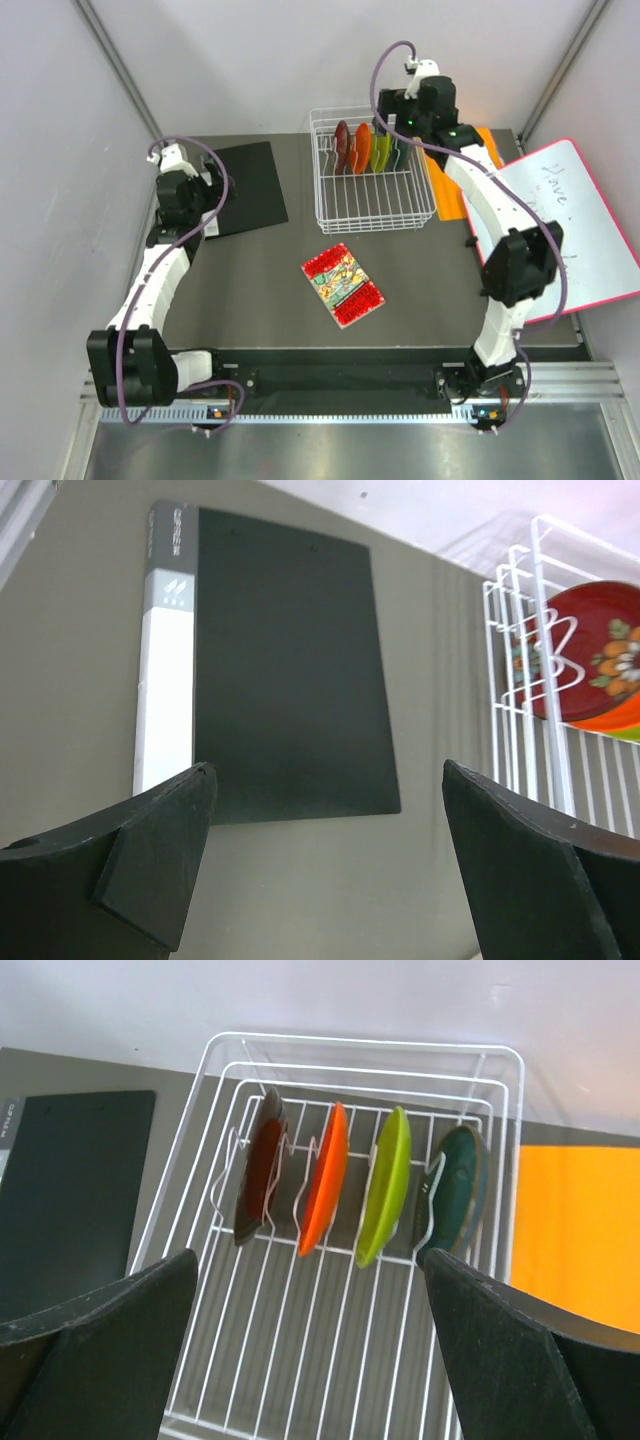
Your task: Unload the plates from the dish rack
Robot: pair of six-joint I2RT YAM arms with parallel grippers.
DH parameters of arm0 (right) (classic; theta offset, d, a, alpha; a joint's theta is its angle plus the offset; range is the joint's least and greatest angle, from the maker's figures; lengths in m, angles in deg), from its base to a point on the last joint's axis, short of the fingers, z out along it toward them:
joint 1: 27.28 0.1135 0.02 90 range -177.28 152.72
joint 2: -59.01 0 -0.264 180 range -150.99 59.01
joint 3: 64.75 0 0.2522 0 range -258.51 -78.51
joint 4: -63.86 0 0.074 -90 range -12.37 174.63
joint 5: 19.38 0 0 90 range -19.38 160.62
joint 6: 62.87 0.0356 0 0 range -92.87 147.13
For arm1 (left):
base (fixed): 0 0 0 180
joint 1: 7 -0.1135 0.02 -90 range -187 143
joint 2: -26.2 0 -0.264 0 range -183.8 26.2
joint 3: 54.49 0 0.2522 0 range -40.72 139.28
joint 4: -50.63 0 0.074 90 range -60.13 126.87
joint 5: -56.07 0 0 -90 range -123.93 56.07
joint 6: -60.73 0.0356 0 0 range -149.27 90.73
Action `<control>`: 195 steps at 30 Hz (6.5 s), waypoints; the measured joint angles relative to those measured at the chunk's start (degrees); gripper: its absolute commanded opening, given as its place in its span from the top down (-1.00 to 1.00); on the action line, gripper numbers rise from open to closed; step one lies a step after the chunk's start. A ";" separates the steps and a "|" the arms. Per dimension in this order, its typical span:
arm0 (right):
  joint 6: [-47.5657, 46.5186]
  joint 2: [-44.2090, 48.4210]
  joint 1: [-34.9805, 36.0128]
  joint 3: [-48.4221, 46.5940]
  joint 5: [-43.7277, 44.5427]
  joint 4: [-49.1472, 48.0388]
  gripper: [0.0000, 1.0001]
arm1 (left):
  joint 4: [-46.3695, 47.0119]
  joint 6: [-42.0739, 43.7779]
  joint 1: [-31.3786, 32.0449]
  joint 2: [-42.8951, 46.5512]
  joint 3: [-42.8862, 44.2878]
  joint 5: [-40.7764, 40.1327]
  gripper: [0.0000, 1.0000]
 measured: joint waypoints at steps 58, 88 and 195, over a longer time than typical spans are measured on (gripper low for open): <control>-11.63 -39.58 11.74 -33.07 16.04 -0.44 1.00 | 8.11 -1.49 0.00 -7.50 -5.73 -0.72 -0.90; -22.43 -34.38 17.55 -21.05 41.44 -16.26 1.00 | 7.52 -0.44 0.00 -7.50 -5.73 -2.62 -0.89; 39.17 16.46 12.00 55.78 -26.40 -52.96 -0.14 | 35.78 -24.26 18.73 6.93 -27.19 18.34 1.00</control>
